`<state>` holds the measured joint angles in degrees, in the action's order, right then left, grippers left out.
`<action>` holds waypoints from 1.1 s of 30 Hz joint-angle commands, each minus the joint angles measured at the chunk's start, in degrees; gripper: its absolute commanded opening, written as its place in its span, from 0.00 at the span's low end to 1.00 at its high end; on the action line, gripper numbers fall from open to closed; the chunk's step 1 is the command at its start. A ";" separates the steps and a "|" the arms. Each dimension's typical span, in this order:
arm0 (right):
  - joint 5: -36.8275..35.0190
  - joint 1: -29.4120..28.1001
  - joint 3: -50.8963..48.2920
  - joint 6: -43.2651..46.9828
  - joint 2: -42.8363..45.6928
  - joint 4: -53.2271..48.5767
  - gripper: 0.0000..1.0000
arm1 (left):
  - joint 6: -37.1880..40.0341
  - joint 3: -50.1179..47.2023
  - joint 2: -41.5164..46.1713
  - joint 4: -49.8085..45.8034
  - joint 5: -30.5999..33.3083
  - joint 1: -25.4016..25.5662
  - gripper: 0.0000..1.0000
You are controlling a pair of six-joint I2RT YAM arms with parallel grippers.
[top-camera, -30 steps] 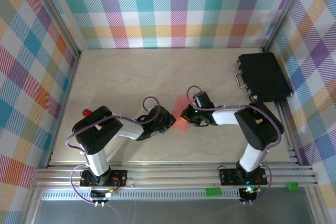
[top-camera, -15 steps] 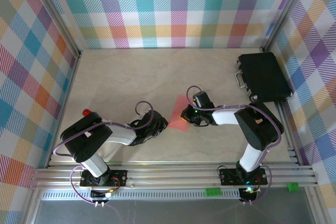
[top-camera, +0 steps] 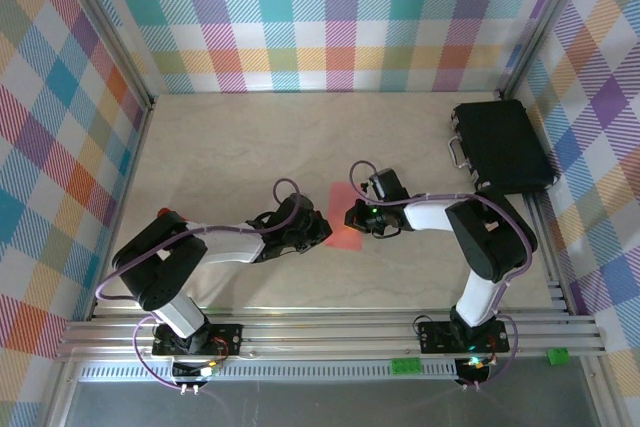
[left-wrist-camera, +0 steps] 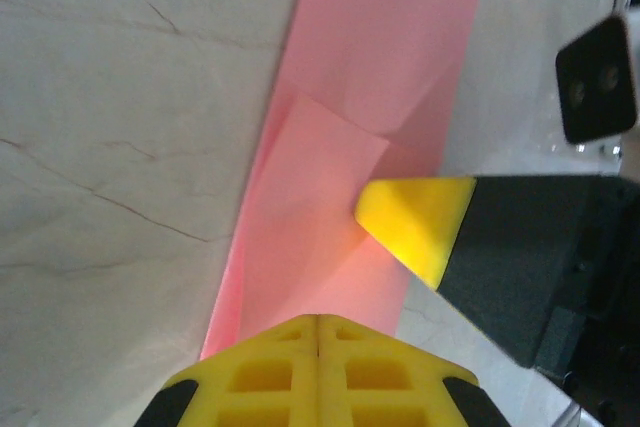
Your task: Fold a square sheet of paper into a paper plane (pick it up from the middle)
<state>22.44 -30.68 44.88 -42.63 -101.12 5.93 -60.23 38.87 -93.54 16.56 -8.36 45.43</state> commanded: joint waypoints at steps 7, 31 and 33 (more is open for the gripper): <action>3.55 0.61 3.01 6.94 -1.70 -7.05 0.00 | 6.13 4.06 -3.11 -8.45 -5.29 -0.24 0.00; 4.74 -2.31 3.56 2.62 2.03 -6.12 0.04 | 3.47 4.72 -5.83 -12.65 -2.54 -0.56 0.00; 4.32 -3.08 3.25 1.54 1.36 -5.51 0.02 | 3.28 4.63 -5.93 -12.60 -2.55 -0.57 0.00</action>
<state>27.05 -32.80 49.10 -38.81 -98.67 -0.91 -56.14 43.33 -97.86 7.60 -12.16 45.21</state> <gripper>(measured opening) 0.068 0.049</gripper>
